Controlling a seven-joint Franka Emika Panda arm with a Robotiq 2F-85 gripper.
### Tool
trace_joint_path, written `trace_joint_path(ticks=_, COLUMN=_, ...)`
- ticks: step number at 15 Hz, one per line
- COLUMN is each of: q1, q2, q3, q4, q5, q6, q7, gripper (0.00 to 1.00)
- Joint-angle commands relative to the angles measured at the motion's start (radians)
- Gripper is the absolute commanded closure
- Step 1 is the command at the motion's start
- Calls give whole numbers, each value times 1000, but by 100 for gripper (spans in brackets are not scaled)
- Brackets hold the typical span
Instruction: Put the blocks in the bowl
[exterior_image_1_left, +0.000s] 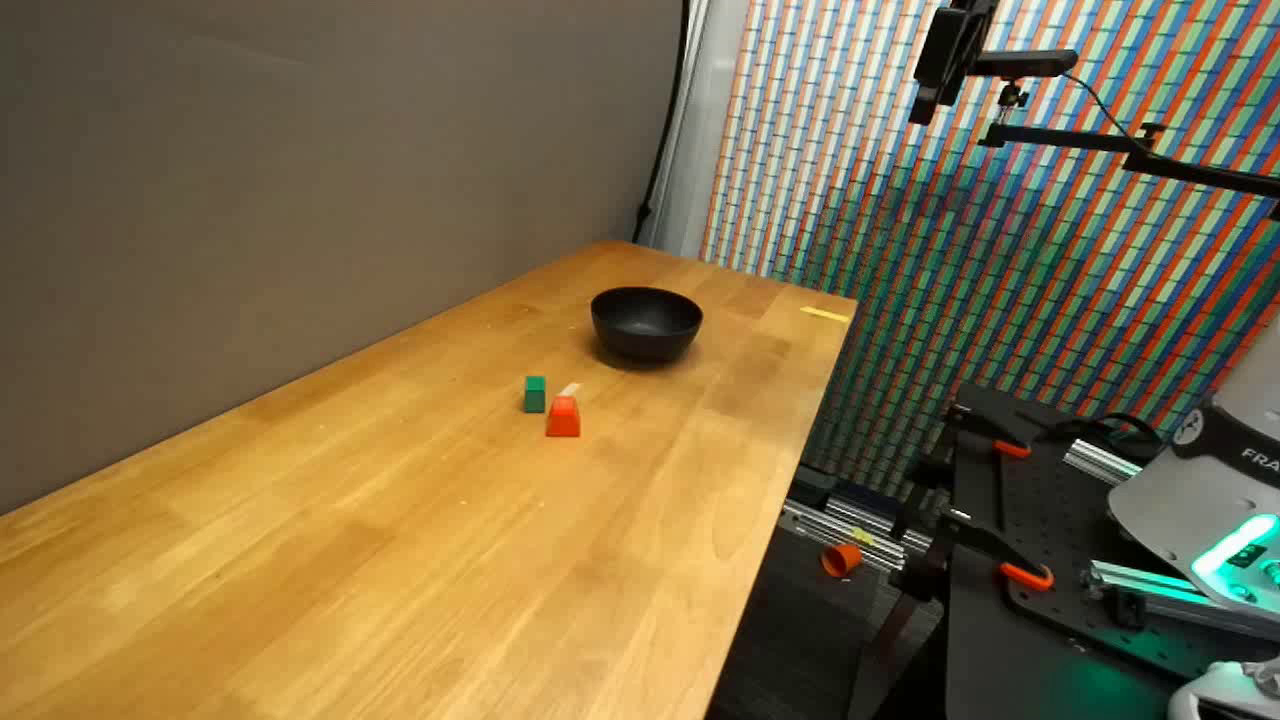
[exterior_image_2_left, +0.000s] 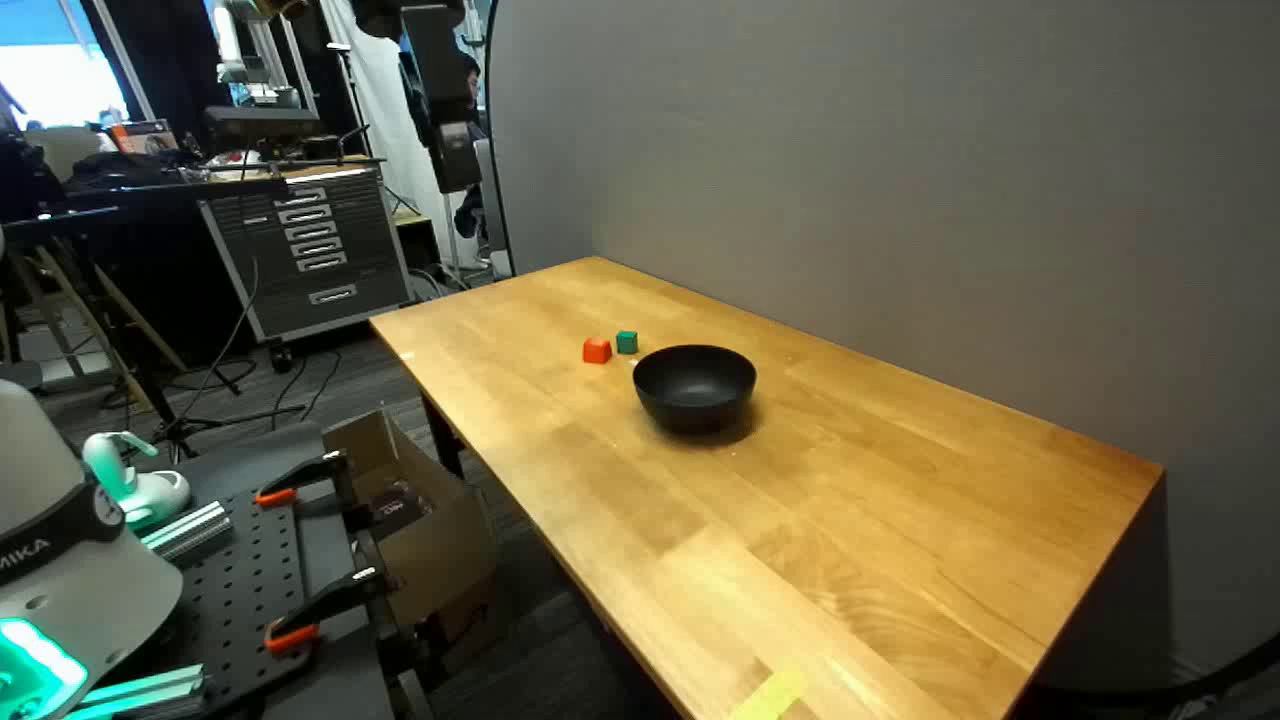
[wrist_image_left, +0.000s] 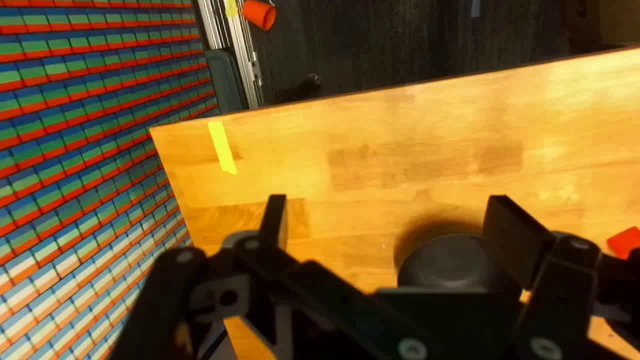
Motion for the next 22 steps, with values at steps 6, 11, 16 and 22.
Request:
trace_joint_path(ticks=6, q1=12, q2=-3, q3=-10, q4=20, q5=-5, q6=-3, q7=5, gripper=0)
trace_joint_path(ticks=11, q1=36, q2=124, q3=14, q4=22, q5=50, q6=83, q7=99, gripper=0)
trace_joint_path(ticks=16, q1=143, q2=402, q3=68, q4=87, q5=171, q6=275, q7=105, gripper=0)
trace_joint_path(ticks=22, q1=240, q2=744, q3=134, q4=271, q5=167, q6=396, q7=84, gripper=0)
